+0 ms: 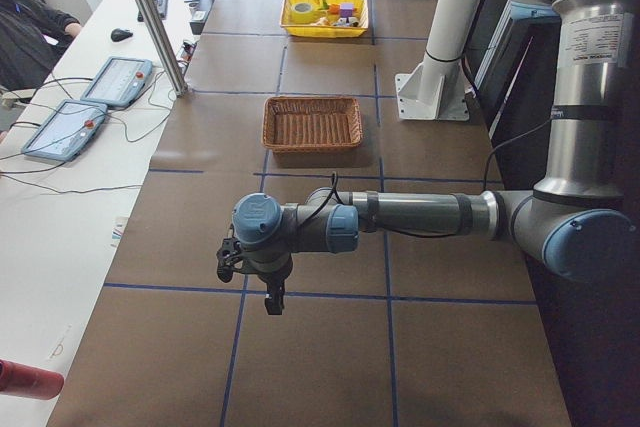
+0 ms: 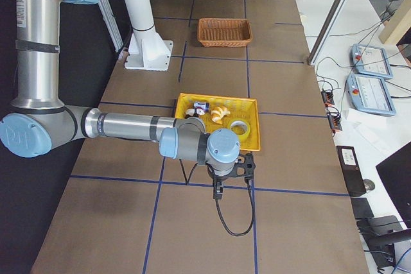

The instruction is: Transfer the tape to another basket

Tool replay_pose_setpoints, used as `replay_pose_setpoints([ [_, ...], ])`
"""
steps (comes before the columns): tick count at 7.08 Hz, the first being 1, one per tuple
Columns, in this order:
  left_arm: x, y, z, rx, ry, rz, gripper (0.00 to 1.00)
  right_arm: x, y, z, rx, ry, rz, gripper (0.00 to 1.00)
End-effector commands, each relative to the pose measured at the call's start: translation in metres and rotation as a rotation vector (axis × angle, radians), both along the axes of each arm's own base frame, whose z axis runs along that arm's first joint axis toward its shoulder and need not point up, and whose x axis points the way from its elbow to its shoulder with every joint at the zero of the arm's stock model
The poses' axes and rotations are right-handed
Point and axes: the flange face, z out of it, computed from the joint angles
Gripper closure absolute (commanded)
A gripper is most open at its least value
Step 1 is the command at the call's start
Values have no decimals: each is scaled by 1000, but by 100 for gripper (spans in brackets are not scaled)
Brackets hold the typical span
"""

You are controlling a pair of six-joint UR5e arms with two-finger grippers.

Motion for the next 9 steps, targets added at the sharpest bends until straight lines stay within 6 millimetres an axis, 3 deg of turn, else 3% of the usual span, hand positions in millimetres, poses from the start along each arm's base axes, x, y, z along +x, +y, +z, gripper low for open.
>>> replay_pose_setpoints([
  [1, 0, 0, 0, 2, 0, 0, 0, 0, -3, -3, 4, -3, 1, 0],
  [4, 0, -2, -4, 11, 0, 0, 0, 1, -19, -24, 52, 2, 0, 0],
  [6, 0, -6, -9, 22, 0, -1, 0, 1, -45, -52, 109, 5, -2, 0],
  [9, 0, -6, -10, 37, 0, 0, 0, -47, -66, -79, 173, -79, -88, 0],
])
